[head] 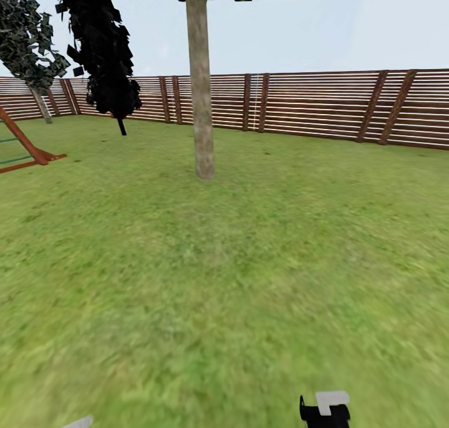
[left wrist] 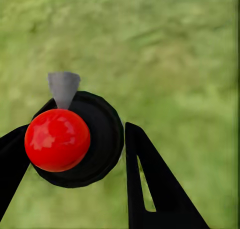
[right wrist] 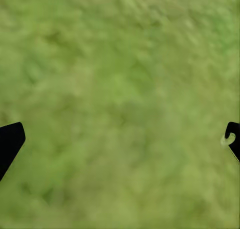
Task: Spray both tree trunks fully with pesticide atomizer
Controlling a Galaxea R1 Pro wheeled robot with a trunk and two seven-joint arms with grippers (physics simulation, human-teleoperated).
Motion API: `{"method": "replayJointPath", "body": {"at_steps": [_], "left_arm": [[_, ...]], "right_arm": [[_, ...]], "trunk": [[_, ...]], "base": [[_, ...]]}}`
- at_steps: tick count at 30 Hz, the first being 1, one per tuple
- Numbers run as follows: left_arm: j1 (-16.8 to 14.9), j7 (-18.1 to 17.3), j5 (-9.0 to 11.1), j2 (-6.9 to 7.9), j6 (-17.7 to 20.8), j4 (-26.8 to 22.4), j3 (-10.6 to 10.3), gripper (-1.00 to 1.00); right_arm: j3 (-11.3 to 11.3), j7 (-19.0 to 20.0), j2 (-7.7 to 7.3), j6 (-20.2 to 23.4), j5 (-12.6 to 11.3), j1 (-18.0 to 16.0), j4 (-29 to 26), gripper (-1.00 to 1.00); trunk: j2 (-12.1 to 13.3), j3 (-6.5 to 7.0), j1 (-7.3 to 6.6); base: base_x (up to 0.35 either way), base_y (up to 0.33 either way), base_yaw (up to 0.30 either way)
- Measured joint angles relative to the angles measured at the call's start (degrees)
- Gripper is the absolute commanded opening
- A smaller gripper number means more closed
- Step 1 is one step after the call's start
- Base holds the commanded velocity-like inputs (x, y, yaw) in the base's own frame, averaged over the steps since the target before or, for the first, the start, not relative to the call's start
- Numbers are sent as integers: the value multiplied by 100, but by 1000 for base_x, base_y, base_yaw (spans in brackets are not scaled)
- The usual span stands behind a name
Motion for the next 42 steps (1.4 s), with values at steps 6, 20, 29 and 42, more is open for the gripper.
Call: {"method": "replayJointPath", "body": {"at_steps": [6,20,29,42], "left_arm": [[0,0,3,0,0,0,1,-100],[0,0,4,0,-8,0,0,-100],[0,-1,4,0,-9,0,0,-100],[0,0,1,0,-5,0,0,-100]], "right_arm": [[0,0,0,0,0,0,-3,100],[0,0,0,0,0,0,-1,100],[0,0,0,0,0,0,-2,100],[0,0,0,0,0,0,-2,100]], "trunk": [[0,0,0],[0,0,0],[0,0,0],[0,0,0]], "base": [[340,0,0],[340,0,0],[340,0,0],[340,0,0]]}}
